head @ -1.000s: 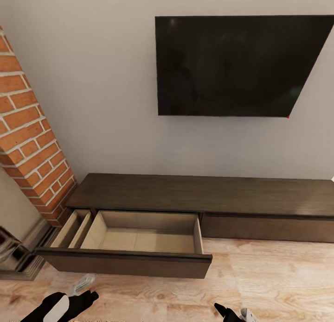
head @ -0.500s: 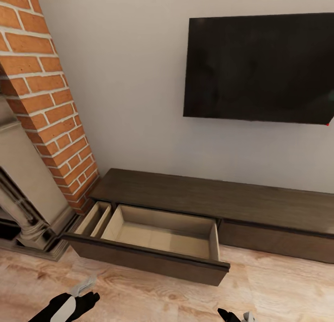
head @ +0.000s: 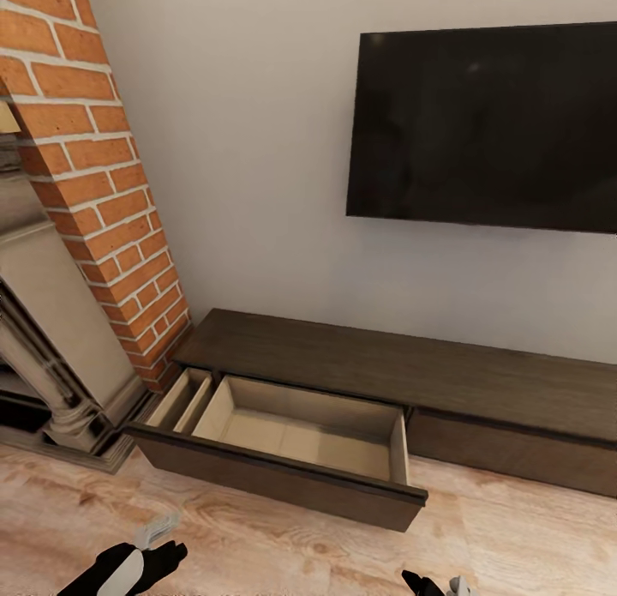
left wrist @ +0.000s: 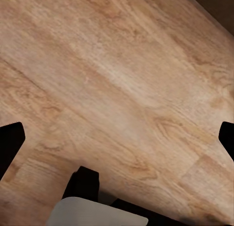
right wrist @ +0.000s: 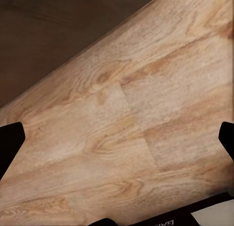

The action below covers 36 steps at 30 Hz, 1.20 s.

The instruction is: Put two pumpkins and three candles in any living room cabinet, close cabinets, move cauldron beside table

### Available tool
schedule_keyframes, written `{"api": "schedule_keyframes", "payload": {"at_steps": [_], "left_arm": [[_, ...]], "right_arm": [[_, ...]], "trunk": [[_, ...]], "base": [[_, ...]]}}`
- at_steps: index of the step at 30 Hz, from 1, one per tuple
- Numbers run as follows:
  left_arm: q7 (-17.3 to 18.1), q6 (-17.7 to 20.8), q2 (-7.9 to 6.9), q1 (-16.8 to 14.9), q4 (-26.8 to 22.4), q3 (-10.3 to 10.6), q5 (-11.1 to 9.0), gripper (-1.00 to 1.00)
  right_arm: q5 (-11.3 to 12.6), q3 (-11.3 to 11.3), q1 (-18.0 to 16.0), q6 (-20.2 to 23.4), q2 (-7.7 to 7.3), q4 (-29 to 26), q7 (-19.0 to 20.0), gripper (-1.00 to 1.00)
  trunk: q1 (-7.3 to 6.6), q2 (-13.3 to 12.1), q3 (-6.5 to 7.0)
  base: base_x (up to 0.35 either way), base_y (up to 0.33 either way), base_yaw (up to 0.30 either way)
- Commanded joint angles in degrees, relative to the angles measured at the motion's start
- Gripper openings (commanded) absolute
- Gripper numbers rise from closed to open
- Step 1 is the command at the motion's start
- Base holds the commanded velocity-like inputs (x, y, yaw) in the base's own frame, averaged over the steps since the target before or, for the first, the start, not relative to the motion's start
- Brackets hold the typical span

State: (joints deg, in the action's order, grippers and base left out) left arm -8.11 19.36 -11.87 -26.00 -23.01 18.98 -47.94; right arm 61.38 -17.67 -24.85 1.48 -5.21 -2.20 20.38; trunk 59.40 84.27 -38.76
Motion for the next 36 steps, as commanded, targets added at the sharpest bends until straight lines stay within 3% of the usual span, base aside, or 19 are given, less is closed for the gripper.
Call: {"api": "schedule_keyframes", "payload": {"at_steps": [1,15,36], "left_arm": [[-0.5,0.1,-0.06,0.0,-0.2,0.4,-0.6,1.00],[-0.5,0.1,0.01,0.0,-0.2,0.6,-0.5,1.00],[-0.5,0.3,0.92,0.0,-0.1,0.7,-0.5,1.00]], "right_arm": [[0.6,-0.4,0.0,-0.2,-0.01,0.0,0.2,1.00],[0.5,-0.4,0.0,-1.9,0.02,0.0,0.3,1.00],[0.4,-0.4,0.0,-1.9,0.02,-0.1,0.5,1.00]], "trunk": [[-0.01,0.0,-0.05],[-0.01,0.0,-0.05],[-4.62,-8.4,3.72]], "base": [[-0.015,-0.037,0.090],[-0.002,-0.006,0.228],[0.000,0.000,0.025]]}}
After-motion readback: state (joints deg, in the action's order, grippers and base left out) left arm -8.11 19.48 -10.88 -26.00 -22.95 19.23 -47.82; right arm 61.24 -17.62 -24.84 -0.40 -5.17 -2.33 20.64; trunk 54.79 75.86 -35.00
